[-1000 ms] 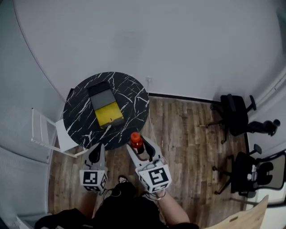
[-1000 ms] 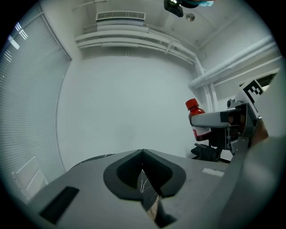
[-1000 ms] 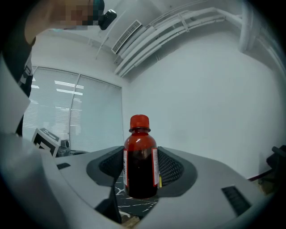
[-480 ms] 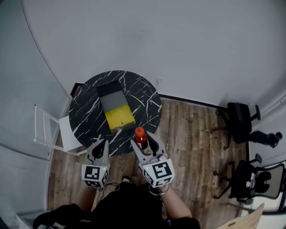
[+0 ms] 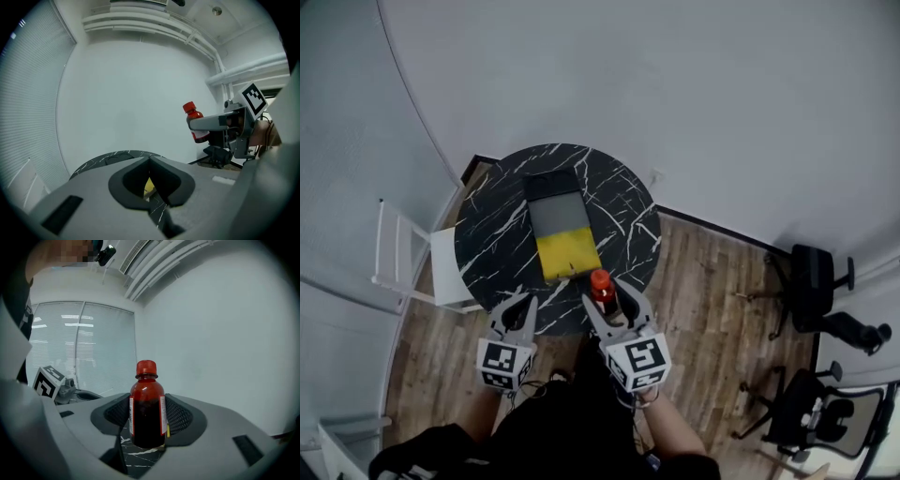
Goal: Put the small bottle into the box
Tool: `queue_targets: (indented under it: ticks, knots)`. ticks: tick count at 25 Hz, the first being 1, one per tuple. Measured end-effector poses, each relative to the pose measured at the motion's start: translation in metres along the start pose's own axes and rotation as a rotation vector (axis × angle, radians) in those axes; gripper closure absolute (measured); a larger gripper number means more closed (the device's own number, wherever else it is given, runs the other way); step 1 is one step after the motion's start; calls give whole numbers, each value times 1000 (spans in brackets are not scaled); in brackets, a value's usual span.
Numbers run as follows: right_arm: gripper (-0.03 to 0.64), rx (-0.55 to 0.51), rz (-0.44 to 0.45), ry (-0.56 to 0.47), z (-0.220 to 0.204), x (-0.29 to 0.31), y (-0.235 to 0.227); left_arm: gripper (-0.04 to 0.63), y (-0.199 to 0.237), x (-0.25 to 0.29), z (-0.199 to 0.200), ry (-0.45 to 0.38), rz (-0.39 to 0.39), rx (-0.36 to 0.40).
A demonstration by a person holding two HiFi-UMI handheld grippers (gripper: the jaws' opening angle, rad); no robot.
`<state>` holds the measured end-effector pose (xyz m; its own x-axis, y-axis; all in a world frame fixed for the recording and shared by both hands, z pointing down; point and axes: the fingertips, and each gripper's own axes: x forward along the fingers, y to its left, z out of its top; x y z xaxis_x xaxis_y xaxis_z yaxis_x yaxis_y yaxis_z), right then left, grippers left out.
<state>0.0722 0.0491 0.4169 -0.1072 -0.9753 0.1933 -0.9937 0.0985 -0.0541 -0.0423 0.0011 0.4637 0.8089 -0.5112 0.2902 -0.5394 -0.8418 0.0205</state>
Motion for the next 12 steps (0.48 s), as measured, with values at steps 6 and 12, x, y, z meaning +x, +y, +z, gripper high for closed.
queue_targets:
  ticks: [6,12]
  knots:
    - [403,-68,104,94,-15,55,-21,597,21,39,-4,61,30,13]
    - [403,-101,212,166,-25,106,-49,597,48,79,-11,128,100,-15]
